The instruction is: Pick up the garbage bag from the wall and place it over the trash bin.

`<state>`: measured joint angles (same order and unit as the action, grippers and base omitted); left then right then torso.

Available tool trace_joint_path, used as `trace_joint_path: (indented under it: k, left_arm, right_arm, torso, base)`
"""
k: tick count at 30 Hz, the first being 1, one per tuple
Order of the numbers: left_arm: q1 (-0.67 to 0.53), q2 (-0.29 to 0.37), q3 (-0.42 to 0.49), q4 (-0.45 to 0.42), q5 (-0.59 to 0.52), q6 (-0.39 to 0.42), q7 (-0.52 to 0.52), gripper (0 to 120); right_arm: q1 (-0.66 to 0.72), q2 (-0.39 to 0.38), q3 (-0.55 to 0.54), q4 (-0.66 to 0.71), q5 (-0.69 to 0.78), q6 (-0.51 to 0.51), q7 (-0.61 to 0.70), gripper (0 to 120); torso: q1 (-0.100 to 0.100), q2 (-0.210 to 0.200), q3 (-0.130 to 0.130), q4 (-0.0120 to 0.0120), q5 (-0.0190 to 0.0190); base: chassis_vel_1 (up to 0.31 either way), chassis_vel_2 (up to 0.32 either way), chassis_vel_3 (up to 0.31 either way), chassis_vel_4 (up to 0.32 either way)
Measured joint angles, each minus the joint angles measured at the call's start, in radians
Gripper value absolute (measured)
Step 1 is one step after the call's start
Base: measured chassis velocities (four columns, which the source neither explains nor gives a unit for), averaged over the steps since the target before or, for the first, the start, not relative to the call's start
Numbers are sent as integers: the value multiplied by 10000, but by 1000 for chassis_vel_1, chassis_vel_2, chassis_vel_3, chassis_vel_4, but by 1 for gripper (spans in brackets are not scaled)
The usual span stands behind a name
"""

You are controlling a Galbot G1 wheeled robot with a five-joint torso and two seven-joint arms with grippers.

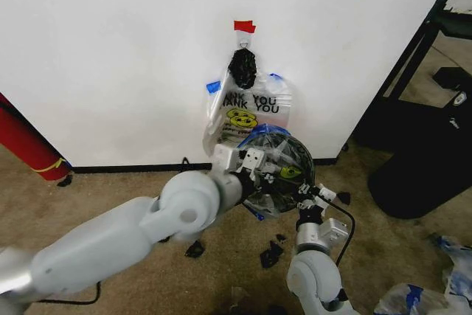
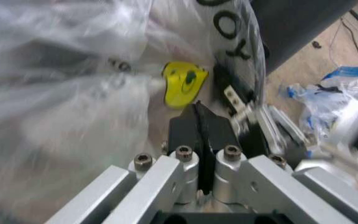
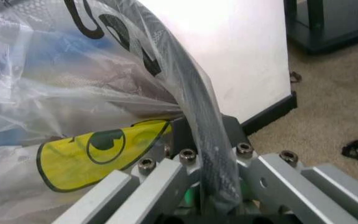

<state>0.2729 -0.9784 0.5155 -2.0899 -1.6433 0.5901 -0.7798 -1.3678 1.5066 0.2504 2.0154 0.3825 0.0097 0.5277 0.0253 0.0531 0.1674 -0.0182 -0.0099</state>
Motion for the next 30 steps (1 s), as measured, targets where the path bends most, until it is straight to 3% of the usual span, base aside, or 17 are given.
trace_joint_path:
  k: [3,13,30]
  left_arm:
    - [-424,-482,420,615,92,-9,-188,0]
    - [-838,-1145,1330,1836,1239,376,-1044,0]
    - [-1274,-2578,2351,4394,1508,547,-1307,0]
  right_arm:
    - [42,30,-35,-19,55,19,-21,0]
    - [66,-38,11,-20,127,116,-59,0]
    - [114,-177,39,8,169,168,-109,0]
  torso:
    - [0,0,0,1,0]
    - [0,0,0,2,-1]
    - [0,1,-1,1,0]
  base:
    - [0,0,0,0]
    - [0,0,0,0]
    - [0,0,0,0]
